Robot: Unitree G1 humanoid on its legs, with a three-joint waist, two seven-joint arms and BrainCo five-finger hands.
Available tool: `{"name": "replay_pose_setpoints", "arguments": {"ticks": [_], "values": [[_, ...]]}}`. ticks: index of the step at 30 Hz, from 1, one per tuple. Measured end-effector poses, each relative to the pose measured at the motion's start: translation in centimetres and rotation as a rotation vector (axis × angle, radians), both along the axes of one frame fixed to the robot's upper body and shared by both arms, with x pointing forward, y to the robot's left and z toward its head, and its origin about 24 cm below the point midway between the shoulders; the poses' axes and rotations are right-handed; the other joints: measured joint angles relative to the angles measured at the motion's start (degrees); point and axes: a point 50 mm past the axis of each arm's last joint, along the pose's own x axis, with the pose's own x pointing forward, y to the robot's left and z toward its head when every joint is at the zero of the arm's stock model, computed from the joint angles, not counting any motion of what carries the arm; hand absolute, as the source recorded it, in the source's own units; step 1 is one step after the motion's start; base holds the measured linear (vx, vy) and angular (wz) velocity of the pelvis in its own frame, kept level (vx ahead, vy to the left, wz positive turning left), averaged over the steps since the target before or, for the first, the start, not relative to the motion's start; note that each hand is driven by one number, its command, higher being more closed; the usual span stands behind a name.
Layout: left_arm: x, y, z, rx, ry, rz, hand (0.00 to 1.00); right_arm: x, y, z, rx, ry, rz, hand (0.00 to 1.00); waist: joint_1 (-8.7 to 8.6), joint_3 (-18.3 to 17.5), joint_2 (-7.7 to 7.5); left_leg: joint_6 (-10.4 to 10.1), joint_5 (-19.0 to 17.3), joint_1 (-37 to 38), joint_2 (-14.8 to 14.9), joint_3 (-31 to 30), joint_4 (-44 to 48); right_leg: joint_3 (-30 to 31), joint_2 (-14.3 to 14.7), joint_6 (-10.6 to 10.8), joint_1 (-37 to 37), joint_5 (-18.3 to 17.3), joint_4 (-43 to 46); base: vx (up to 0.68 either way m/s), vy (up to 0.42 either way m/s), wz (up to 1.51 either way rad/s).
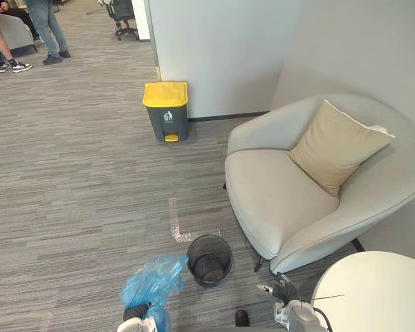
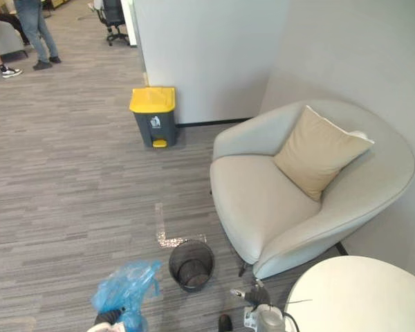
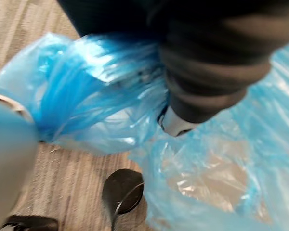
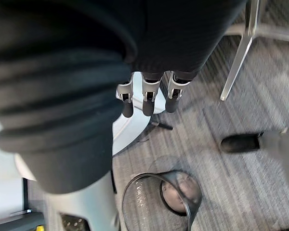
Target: Gather rubbish on tea table into small bin, then transfer packed bag to large trash can.
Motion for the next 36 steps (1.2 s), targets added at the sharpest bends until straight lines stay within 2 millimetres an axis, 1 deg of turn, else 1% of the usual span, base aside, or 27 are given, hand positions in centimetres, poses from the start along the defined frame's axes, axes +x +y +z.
{"name": "replay_pose_setpoints", "arguments": {"ticks": [4,5,7,10,11,12,13,14,15,17,18,19,20,21,22,23,24,25,27,28,29,30,31,32,34,35,36], "values": [[0.3,0.3,0.1,0.002,-0.008,0.020,1.00,0.7,-0.1,0.1,-0.037,-0.002,0.011,0.00,0.32,2.30,-0.26,0.30,-0.42,-0.19,-0.25,1.88,0.80,2.27,-0.11,0.46,-0.78,0.43,0.40,-0.03,0.008,-0.27],[0.8,0.2,0.2,0.000,-0.021,0.022,1.00,1.2,0.0,0.3,-0.045,-0.013,0.013,0.00,1.40,2.87,-0.62,0.55,-0.97,-1.70,-0.24,3.57,1.91,3.59,-0.10,0.66,-2.61,1.31,0.43,-0.06,0.004,-0.42],[1.8,-0.2,0.4,-0.009,-0.047,0.016,1.00,1.8,0.1,0.6,-0.051,-0.036,0.012,0.00,1.63,3.39,-0.91,0.79,-1.87,-4.16,-0.14,4.85,4.23,5.03,-0.17,0.88,-4.40,2.17,0.62,-0.05,-0.001,-0.42],[3.3,-0.5,0.9,-0.011,-0.092,0.007,1.00,3.3,0.5,1.7,-0.077,-0.108,0.032,0.00,2.06,4.72,-0.23,1.68,-3.81,-7.13,1.04,6.89,8.93,5.99,0.55,1.56,-8.20,3.37,4.14,-0.09,0.012,-0.42],[4.5,-0.6,1.5,-0.008,-0.143,0.006,1.00,4.2,1.3,2.2,-0.065,-0.145,0.035,0.00,2.12,4.87,-0.21,2.46,-3.43,-9.30,1.95,6.84,11.20,6.02,1.32,3.27,-11.09,6.45,5.97,-0.18,0.026,-0.54],[5.0,-0.7,1.7,-0.008,-0.164,0.008,1.00,4.9,1.3,2.6,-0.070,-0.166,0.036,0.00,2.62,5.27,0.69,3.09,-3.13,-9.78,3.47,6.98,10.71,5.74,1.96,3.47,-11.83,5.61,8.00,-0.17,0.058,-0.35],[6.0,-1.1,2.2,-0.014,-0.207,0.003,1.00,5.3,1.5,3.0,-0.069,-0.187,0.034,0.00,2.48,5.56,1.17,3.10,-3.13,-9.82,3.83,6.70,10.18,2.74,1.87,0.65,-15.16,-3.34,22.47,-0.10,0.043,0.20],[6.6,-1.3,2.6,-0.009,-0.240,-0.011,1.00,5.2,1.9,2.9,-0.059,-0.184,0.037,0.00,2.85,5.84,0.56,3.36,-2.69,-8.83,2.90,5.55,10.96,1.44,-0.24,0.13,-16.12,-12.10,38.71,-0.06,0.030,0.42],[6.5,-1.3,2.7,-0.008,-0.241,-0.010,1.00,5.2,2.2,2.9,-0.054,-0.184,0.041,0.00,2.85,5.70,0.32,3.37,-2.69,-8.91,2.66,5.08,11.53,1.55,-0.85,0.66,-15.47,-13.62,42.28,-0.04,-0.047,0.64],[5.9,-0.9,2.7,0.002,-0.239,-0.002,1.00,5.6,3.7,3.0,-0.022,-0.199,0.064,0.00,3.14,4.56,-1.72,3.38,-2.70,-11.17,1.86,2.80,14.92,2.71,-2.73,4.65,-10.15,-19.46,48.39,-0.10,-0.127,0.68],[5.8,-0.9,2.7,0.002,-0.239,-0.001,1.00,5.7,3.8,3.1,-0.019,-0.204,0.066,0.00,3.32,4.46,-1.88,3.37,-2.69,-11.85,1.87,2.27,15.59,2.69,-2.87,4.71,-9.29,-20.72,47.61,-0.15,-0.195,0.53],[5.9,-1.2,2.7,-0.005,-0.242,0.000,1.00,6.3,3.9,3.4,-0.020,-0.219,0.071,0.00,4.18,4.38,-2.04,3.12,-2.55,-13.64,2.32,1.85,17.06,2.29,-2.80,3.86,-7.65,-23.26,42.96,-0.19,-0.204,0.05],[5.8,-1.8,2.5,-0.022,-0.235,0.008,1.00,7.0,3.6,3.8,-0.032,-0.236,0.074,0.00,5.78,4.14,-1.00,1.66,-1.64,-14.91,3.68,2.05,16.87,0.96,-1.47,2.99,-5.24,-23.89,34.66,-0.20,-0.194,-0.14],[5.6,-2.1,2.4,-0.031,-0.231,0.011,1.00,7.2,3.6,4.0,-0.035,-0.244,0.074,0.00,6.23,3.94,-0.19,1.23,-0.99,-15.59,4.31,1.98,16.33,0.58,-0.80,2.50,-3.80,-23.62,31.04,-0.24,-0.169,-0.27],[5.6,-2.7,2.3,-0.044,-0.227,0.017,1.00,7.9,3.8,4.4,-0.041,-0.262,0.077,0.00,6.22,4.32,1.02,0.74,0.56,-17.04,4.90,1.66,15.84,0.12,0.49,-0.42,-1.81,-23.01,24.46,-0.32,-0.180,0.19],[5.4,-3.2,2.0,-0.051,-0.206,-0.005,1.00,8.0,3.6,4.4,-0.052,-0.263,0.069,0.00,5.16,5.23,3.09,0.07,2.99,-17.67,5.96,-0.72,14.70,-2.44,2.15,-1.56,-0.82,-20.83,22.10,-0.32,-0.182,0.42],[5.5,-3.2,2.0,-0.051,-0.206,-0.005,1.00,7.8,3.5,4.3,-0.055,-0.255,0.064,0.00,4.71,5.39,3.24,-0.11,3.95,-17.62,6.10,-1.39,13.90,-3.27,2.19,-1.86,-0.50,-20.43,21.71,-0.30,-0.186,0.75],[5.4,-3.1,2.0,-0.049,-0.204,0.001,1.00,7.1,3.5,3.7,-0.059,-0.224,0.057,0.00,4.53,5.43,3.18,-0.86,6.76,-16.81,6.28,-2.77,10.98,-5.28,2.81,-2.73,-0.07,-19.83,21.68,-0.18,-0.136,0.53],[5.0,-3.1,1.9,-0.047,-0.195,0.001,1.00,7.0,3.5,3.6,-0.058,-0.211,0.052,0.00,4.60,5.32,2.85,-1.66,10.19,-15.48,6.25,-3.62,6.17,-7.06,2.83,-3.82,-1.15,-19.20,21.99,-0.22,-0.123,0.41],[4.8,-3.2,1.7,-0.050,-0.183,-0.001,1.00,7.1,3.4,3.6,-0.055,-0.212,0.038,0.00,4.47,5.49,2.51,-0.98,10.01,-15.62,6.12,-3.06,6.27,-8.29,2.25,-4.44,-1.90,-18.87,21.98,-0.24,-0.083,0.49],[4.9,-3.1,1.8,-0.046,-0.184,-0.002,1.00,6.9,2.9,3.5,-0.059,-0.207,0.015,0.00,4.30,5.87,1.88,0.57,8.80,-15.72,5.54,-2.53,9.56,-9.54,1.26,-4.89,-2.37,-18.32,22.04,-0.22,-0.032,0.72],[4.9,-3.2,1.7,-0.045,-0.182,-0.008,1.00,6.6,2.4,3.3,-0.062,-0.195,-0.008,0.00,4.05,5.81,1.73,1.39,4.88,-15.60,4.79,-1.71,13.77,-11.21,-0.19,-4.88,-3.10,-17.65,22.09,-0.21,-0.008,0.68],[4.8,-3.2,1.7,-0.044,-0.181,-0.011,1.00,6.4,2.3,3.2,-0.063,-0.190,-0.011,0.00,3.83,5.90,1.40,1.49,3.62,-15.46,4.71,-1.26,14.97,-11.64,-0.57,-4.64,-3.30,-17.39,21.96,-0.26,0.079,0.88],[4.7,-3.2,1.6,-0.040,-0.170,-0.021,1.00,5.5,2.1,2.6,-0.061,-0.156,-0.024,0.00,3.15,5.81,1.38,1.31,-0.68,-13.76,4.79,0.46,18.21,-13.88,-2.31,-3.89,-3.34,-16.17,21.17,-0.23,0.153,0.76],[4.6,-3.3,1.5,-0.035,-0.161,-0.036,1.00,4.6,1.9,2.1,-0.060,-0.126,-0.038,0.00,2.89,5.74,1.32,1.22,-3.84,-12.03,5.24,2.44,19.97,-15.46,-3.94,-2.92,-3.46,-15.50,21.12,-0.16,0.193,0.75],[4.4,-3.6,1.3,-0.041,-0.145,-0.052,1.00,3.6,1.5,1.6,-0.061,-0.100,-0.060,0.00,2.61,5.09,2.31,-0.12,-6.41,-10.35,6.22,4.36,18.89,-16.94,-4.64,-1.47,-4.16,-14.69,20.76,-0.11,0.182,0.59],[4.3,-3.6,1.2,-0.043,-0.140,-0.058,1.00,3.3,1.4,1.5,-0.062,-0.092,-0.066,0.00,2.60,4.71,3.16,-0.95,-7.28,-9.86,6.13,4.76,16.77,-17.25,-4.59,-1.12,-4.24,-14.56,20.62,-0.12,0.223,0.52]]}}
